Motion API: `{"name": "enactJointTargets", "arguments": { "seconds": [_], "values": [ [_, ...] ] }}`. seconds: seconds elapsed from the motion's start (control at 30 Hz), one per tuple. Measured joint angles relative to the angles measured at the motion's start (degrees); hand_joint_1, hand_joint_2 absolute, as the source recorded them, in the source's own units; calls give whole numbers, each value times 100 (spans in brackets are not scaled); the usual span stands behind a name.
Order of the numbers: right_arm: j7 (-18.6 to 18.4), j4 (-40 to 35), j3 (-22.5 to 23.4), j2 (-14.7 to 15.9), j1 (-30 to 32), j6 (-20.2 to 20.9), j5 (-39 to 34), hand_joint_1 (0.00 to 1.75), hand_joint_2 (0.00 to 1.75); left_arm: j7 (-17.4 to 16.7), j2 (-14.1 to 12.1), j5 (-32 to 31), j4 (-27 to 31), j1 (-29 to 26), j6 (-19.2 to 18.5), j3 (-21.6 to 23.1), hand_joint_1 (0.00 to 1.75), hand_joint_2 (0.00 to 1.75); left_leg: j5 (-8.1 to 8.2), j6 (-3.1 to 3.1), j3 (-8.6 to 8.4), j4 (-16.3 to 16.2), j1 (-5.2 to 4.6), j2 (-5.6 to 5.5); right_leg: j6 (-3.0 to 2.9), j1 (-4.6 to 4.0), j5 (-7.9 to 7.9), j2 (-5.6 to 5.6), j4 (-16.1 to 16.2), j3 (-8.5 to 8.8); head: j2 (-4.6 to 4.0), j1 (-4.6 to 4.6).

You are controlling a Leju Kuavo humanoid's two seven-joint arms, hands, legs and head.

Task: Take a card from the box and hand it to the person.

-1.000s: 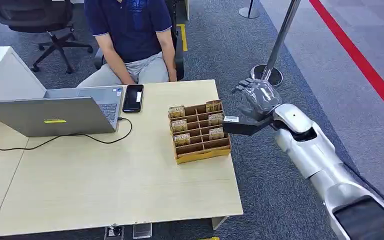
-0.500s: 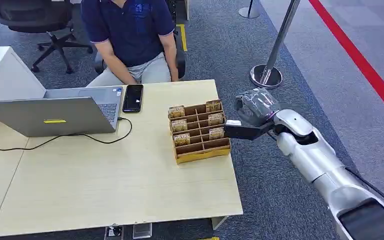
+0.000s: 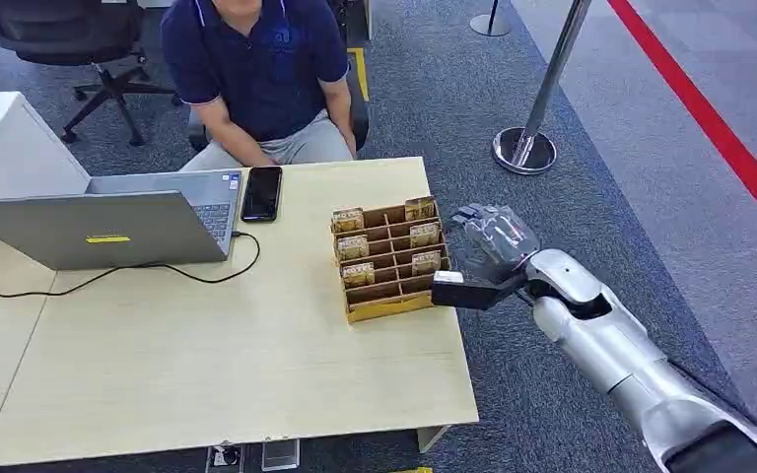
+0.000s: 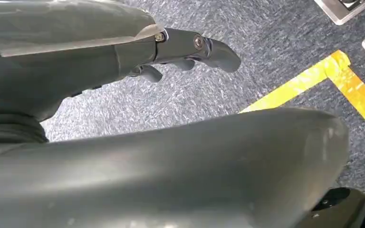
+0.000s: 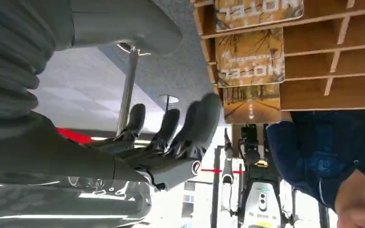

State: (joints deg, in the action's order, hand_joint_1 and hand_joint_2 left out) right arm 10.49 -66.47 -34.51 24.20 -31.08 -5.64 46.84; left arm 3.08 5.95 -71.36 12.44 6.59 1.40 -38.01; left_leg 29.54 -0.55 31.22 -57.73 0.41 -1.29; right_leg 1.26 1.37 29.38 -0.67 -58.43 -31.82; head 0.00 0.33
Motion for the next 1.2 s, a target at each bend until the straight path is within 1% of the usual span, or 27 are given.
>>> {"name": "enactJointTargets", "arguments": {
  "seconds": [0.07, 0.1, 0.33, 0.53, 0.63, 0.67, 0.97, 1.03, 1.07, 1.1, 1.13, 1.2],
  "values": [
    [-18, -2, -13, -24, 7, -11, 55, 68, 175, 0, 0, 2, 0, 0, 0, 0, 0, 0, 0, 0, 0, 0, 0, 0, 0, 0, 0, 0, 0, 0, 0, 2],
    [-26, -2, -22, -42, 7, -13, 98, 72, 175, 2, 0, 2, 0, 1, 0, 0, 0, 0, 0, 0, 0, 0, 0, 0, 0, 0, 0, 0, 0, 0, 0, 0],
    [-70, -9, -29, -145, 6, -24, 203, 70, 175, 2, 0, 2, 0, 1, 0, 0, 0, 0, 0, 0, 0, 0, 0, 0, 0, 0, 0, 0, 0, 0, 0, 0],
    [-140, -50, -55, -241, 3, -105, 433, 72, 175, 2, 0, 2, 0, 0, 7, 0, 0, 0, 0, 0, 0, 0, 0, 0, 0, 0, 0, 0, 0, 0, 0, -2],
    [-162, -50, -96, -287, 1, -114, 527, 68, 175, 2, 2, 2, 0, 1, 7, 0, 0, 0, 0, 0, 0, 0, 0, 0, 0, 0, 0, 0, 0, 0, 0, 0],
    [-170, -50, -114, -302, -2, -114, 549, 73, 175, 2, 2, 2, 0, 0, 7, 0, 0, 0, 0, 0, 0, 0, 0, 0, 0, 0, 0, 0, 0, 1, 0, 0],
    [-308, 48, -260, -507, -39, -236, 841, 72, 175, 2, 7, 11, 0, -2, 17, -7, 0, 0, 0, 0, 1, 1, 0, 0, 0, 0, 0, 0, -1, 0, 0, 0],
    [-356, 92, -293, -562, -41, -286, 931, 77, 175, 2, 7, 20, 0, -2, 24, -13, 0, 0, 0, 0, 1, 2, 0, 0, 0, 0, 0, 0, -1, 0, 0, -2],
    [-380, 116, -304, -588, -41, -310, 961, 75, 175, 2, 7, 20, 0, -2, 26, -15, 0, 0, 0, 0, 1, 2, 0, 0, 0, 0, 0, 0, -1, 0, 0, -4],
    [-398, 144, -313, -608, -44, -334, 1007, 79, 175, 2, 9, 20, 0, -4, 31, -20, 0, 0, 0, 0, 1, 2, 0, 0, 0, 0, 0, 0, -1, 1, 0, -2],
    [-411, 177, -326, -630, -52, -348, 1025, 75, 175, 2, 9, 20, 0, -6, 35, -22, 0, 0, 0, 0, 1, 2, 0, 0, 0, 0, 0, 0, -1, 0, 0, 0],
    [-431, 227, -348, -660, -61, -382, 1045, 77, 175, 2, 9, 20, 0, -8, 35, -24, 0, 0, 0, 0, 1, 1, 0, 0, 0, 0, 0, 0, -1, 0, 0, 2]
  ]
}}
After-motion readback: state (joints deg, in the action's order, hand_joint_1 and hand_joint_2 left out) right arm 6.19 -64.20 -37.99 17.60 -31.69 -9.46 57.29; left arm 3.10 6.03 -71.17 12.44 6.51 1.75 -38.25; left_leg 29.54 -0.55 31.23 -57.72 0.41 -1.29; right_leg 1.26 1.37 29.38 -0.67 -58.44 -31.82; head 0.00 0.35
